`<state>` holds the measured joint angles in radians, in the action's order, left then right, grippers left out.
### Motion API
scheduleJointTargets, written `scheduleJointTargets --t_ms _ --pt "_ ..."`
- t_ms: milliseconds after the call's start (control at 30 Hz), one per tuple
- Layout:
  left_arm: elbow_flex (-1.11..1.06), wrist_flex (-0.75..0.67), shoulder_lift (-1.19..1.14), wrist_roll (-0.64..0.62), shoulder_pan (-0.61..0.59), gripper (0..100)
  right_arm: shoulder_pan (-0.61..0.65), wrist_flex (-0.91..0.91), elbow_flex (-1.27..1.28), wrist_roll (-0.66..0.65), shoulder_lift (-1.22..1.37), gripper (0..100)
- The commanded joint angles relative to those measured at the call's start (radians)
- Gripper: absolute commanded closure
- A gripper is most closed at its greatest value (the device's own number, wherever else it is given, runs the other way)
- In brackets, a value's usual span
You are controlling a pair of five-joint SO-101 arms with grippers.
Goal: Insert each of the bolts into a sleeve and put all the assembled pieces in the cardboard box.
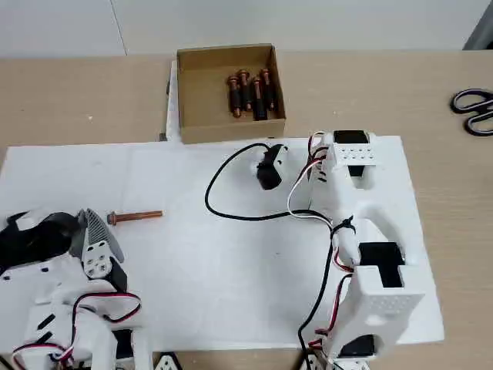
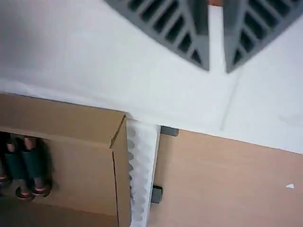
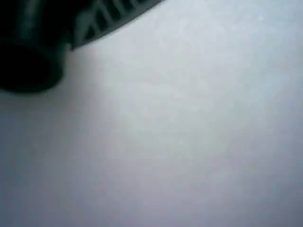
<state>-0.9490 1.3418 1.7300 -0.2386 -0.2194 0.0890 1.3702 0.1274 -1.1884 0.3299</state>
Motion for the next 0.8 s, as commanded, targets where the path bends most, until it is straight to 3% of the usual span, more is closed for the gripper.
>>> scheduleJointTargets --t_ms 0,367,500,767 --pt "0.025 0.005 0.000 0.002 -0.006 99 0.001 0.010 0.023 -0.006 0.065 83.4" --pt "0.024 0.005 0.000 0.000 -0.006 99 0.001 -0.005 0.021 0.005 0.064 98.5" --pt "0.024 0.005 0.000 -0.003 -0.006 99 0.001 -0.004 0.021 0.063 -0.056 98.5" --pt "0.033 0.000 0.000 -0.138 -0.005 99 0.002 -0.002 0.023 0.180 -0.303 98.7"
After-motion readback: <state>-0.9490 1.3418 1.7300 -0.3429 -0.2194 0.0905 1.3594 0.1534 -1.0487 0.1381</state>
